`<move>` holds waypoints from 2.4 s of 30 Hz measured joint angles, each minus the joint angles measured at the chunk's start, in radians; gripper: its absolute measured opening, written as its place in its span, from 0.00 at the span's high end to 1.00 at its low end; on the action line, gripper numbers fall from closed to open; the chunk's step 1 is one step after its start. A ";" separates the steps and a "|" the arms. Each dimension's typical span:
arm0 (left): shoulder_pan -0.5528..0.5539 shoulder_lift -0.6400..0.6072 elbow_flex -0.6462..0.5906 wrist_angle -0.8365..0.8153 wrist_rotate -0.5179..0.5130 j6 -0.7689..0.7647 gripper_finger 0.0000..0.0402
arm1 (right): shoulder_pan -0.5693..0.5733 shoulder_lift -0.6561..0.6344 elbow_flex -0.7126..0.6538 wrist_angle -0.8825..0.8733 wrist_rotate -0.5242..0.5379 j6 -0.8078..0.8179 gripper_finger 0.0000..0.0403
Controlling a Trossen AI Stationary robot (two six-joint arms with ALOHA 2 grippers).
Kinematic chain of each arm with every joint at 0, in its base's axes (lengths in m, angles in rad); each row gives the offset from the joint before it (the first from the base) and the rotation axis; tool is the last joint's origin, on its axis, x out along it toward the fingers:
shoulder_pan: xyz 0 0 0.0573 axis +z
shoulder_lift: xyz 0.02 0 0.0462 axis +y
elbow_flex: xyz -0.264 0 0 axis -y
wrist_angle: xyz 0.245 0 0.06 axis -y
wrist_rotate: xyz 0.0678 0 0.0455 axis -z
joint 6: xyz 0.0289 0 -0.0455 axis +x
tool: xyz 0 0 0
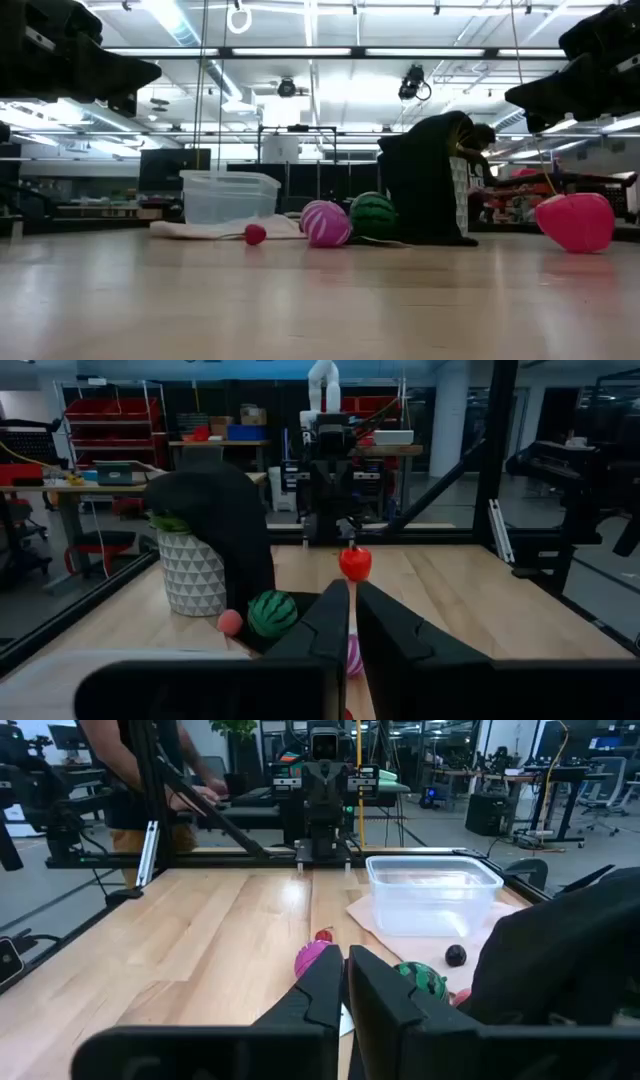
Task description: Pick and placing Produce into tupperware
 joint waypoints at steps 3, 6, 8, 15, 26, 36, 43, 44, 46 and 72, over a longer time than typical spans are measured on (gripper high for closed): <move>0.000 0.000 0.000 0.000 0.000 0.000 0.93 | 0.000 0.000 0.000 0.000 0.000 0.000 0.93; 0.000 0.000 0.000 0.000 0.000 0.000 0.92 | 0.000 0.000 0.000 0.000 0.000 0.000 0.93; 0.000 0.000 0.000 0.000 0.000 0.000 0.91 | 0.000 0.000 0.000 0.000 0.000 0.000 0.93; 0.000 0.000 0.000 0.000 0.000 0.000 0.91 | 0.000 0.000 0.000 0.000 0.000 0.000 0.93; 0.000 0.000 0.000 0.000 0.000 0.000 0.92 | 0.000 0.000 0.000 0.000 0.000 0.000 0.93; 0.000 0.000 0.000 0.000 0.000 0.000 0.90 | 0.000 0.000 0.000 0.000 0.000 0.000 0.93; 0.000 0.000 0.000 0.000 0.000 0.000 0.93 | 0.000 0.000 0.000 0.000 0.000 0.000 0.93; 0.000 0.000 0.000 0.000 0.000 0.000 0.93 | 0.000 0.000 0.000 0.000 0.000 0.000 0.93; 0.000 0.000 0.000 0.000 0.000 0.000 0.92 | 0.000 0.000 0.000 0.000 0.000 0.000 0.93; 0.000 0.000 0.000 0.000 0.000 0.000 0.92 | 0.000 0.000 0.000 0.000 0.000 0.000 0.93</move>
